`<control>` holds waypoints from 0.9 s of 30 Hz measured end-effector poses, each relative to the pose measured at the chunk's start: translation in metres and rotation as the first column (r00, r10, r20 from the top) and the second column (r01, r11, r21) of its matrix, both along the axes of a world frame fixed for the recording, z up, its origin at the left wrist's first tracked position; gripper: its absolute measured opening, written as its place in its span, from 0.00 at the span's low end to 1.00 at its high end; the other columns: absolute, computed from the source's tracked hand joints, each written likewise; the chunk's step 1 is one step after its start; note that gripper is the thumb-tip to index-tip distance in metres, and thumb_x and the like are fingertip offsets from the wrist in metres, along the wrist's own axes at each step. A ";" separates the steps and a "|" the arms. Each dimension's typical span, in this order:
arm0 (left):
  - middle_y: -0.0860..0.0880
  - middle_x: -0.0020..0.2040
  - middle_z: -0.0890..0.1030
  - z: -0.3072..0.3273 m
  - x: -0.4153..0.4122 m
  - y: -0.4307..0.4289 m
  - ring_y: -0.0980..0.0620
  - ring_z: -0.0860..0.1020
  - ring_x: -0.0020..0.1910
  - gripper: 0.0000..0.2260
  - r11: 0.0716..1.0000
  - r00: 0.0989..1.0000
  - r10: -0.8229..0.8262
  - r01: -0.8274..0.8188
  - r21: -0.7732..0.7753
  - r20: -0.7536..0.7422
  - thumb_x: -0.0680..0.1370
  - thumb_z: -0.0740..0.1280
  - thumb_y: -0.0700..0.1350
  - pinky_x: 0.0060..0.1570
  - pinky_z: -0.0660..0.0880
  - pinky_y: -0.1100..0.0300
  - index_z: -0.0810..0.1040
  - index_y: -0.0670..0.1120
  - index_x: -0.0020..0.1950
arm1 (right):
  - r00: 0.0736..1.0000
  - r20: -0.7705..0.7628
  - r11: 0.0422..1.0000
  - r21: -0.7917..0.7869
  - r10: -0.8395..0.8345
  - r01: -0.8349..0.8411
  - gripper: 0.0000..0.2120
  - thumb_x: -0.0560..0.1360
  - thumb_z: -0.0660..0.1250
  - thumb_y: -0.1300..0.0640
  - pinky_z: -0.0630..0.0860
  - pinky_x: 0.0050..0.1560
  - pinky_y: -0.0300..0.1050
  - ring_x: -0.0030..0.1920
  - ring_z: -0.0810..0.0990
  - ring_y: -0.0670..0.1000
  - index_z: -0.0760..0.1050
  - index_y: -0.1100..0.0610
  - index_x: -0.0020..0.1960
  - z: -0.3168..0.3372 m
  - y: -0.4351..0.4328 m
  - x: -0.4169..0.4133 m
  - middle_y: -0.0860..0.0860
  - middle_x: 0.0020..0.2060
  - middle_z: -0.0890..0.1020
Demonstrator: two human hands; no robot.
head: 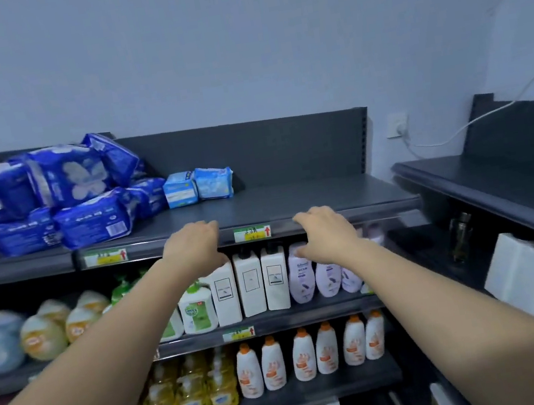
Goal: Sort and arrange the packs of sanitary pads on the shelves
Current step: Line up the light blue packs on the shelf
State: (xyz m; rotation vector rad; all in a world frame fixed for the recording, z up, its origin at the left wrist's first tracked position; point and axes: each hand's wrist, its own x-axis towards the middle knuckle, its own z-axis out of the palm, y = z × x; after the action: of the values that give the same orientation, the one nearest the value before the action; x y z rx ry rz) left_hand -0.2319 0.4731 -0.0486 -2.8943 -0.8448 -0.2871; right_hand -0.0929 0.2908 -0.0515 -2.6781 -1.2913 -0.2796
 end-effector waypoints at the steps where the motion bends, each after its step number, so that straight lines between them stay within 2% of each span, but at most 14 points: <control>1: 0.47 0.62 0.75 0.000 0.004 0.011 0.46 0.73 0.62 0.23 1.000 1.000 0.017 -0.017 0.006 -0.006 0.75 0.68 0.54 0.57 0.74 0.50 0.69 0.46 0.65 | 1.000 0.001 1.000 0.003 0.018 -0.018 0.29 0.74 0.69 0.44 0.70 0.62 0.52 0.66 0.68 0.57 0.67 0.54 0.71 0.001 0.014 0.006 0.55 0.65 0.72; 6: 0.47 0.62 0.74 0.004 0.033 0.063 0.46 0.73 0.63 0.22 0.996 0.996 0.091 -0.091 0.012 0.005 0.75 0.68 0.55 0.57 0.73 0.50 0.70 0.46 0.64 | 0.996 0.002 0.996 0.009 0.092 -0.092 0.29 0.73 0.69 0.44 0.70 0.62 0.51 0.66 0.69 0.56 0.68 0.54 0.70 0.005 0.082 0.045 0.54 0.64 0.72; 11: 0.47 0.60 0.76 0.009 0.073 0.117 0.45 0.75 0.60 0.18 0.987 0.986 0.161 -0.162 0.018 0.031 0.74 0.67 0.52 0.53 0.75 0.51 0.72 0.46 0.60 | 0.989 0.009 0.989 0.013 0.150 -0.150 0.29 0.74 0.68 0.44 0.69 0.62 0.51 0.67 0.67 0.56 0.66 0.53 0.71 0.013 0.145 0.094 0.54 0.66 0.71; 17: 0.47 0.60 0.75 0.006 0.118 0.171 0.46 0.73 0.61 0.23 0.975 0.974 0.221 -0.222 0.012 0.050 0.73 0.70 0.55 0.54 0.73 0.51 0.71 0.45 0.63 | 0.976 0.006 0.976 0.001 0.216 -0.216 0.29 0.74 0.68 0.44 0.70 0.61 0.51 0.67 0.67 0.55 0.66 0.52 0.71 0.016 0.211 0.142 0.52 0.65 0.72; 21: 0.47 0.61 0.74 -0.005 0.137 0.202 0.46 0.73 0.61 0.23 0.972 0.971 0.236 -0.236 0.000 0.041 0.74 0.69 0.54 0.54 0.72 0.52 0.70 0.45 0.64 | 0.968 -0.028 0.969 0.015 0.249 -0.248 0.28 0.74 0.68 0.43 0.71 0.60 0.51 0.66 0.69 0.54 0.68 0.53 0.69 0.007 0.250 0.164 0.52 0.64 0.73; 27: 0.48 0.68 0.69 -0.015 0.157 0.255 0.46 0.68 0.67 0.25 0.974 0.972 0.227 -0.227 -0.004 0.061 0.74 0.68 0.51 0.59 0.70 0.51 0.67 0.46 0.69 | 0.963 -0.026 0.963 0.043 0.269 -0.268 0.29 0.75 0.67 0.44 0.69 0.65 0.51 0.70 0.66 0.54 0.66 0.53 0.72 -0.009 0.308 0.190 0.50 0.71 0.68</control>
State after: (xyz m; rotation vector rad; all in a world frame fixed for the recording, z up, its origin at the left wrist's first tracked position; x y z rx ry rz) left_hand -0.0747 0.7281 -0.0640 -2.7633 -1.1717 -0.3541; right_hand 0.0974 0.5989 -0.0607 -2.4259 -1.5985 -0.2234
